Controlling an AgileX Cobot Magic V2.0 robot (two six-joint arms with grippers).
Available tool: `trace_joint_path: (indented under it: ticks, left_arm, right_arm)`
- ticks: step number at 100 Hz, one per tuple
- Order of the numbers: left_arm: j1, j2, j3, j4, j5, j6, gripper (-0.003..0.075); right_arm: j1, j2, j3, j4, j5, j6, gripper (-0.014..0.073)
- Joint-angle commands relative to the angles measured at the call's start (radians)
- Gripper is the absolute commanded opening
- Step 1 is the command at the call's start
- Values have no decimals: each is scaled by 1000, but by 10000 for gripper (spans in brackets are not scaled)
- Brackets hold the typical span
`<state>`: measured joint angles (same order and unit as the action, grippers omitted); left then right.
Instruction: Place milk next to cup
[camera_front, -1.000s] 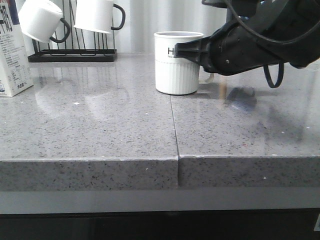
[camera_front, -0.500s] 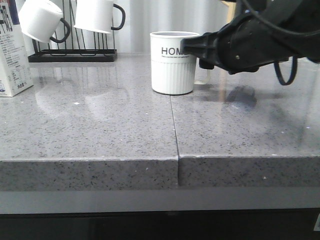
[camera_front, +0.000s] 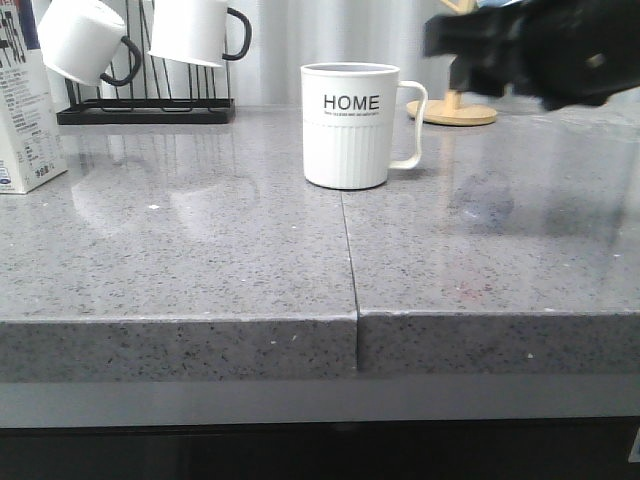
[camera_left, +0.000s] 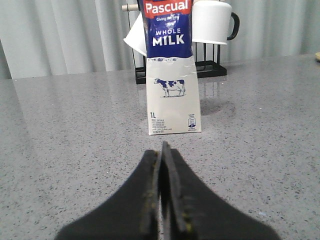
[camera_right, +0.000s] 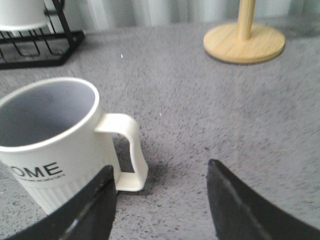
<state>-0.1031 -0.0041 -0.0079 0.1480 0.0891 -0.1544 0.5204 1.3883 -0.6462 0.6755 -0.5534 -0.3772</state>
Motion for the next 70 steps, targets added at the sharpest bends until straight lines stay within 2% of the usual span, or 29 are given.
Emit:
trace_joint_path:
  ticks: [1, 16, 34, 52, 70]
  left_arm:
    - [-6, -33, 50, -3, -78, -13, -21]
    - [-6, -33, 50, -3, -78, -13, -21]
    - [-6, -33, 50, -3, -78, -13, -21]
    - [-6, -33, 50, -3, -78, -13, -21]
    - [-6, -33, 50, -3, -78, -13, -21]
  right_arm:
    - [-49, -129, 14, -71, -16, -7, 422]
    - [-173, -293, 69, -152, 122, -7, 418]
    - [-377, -479, 108, -261, 323, 24, 413]
    - [-541, -605, 108, -449, 527, 196, 413]
    - [-564, -699, 108, -668, 574, 432, 413]
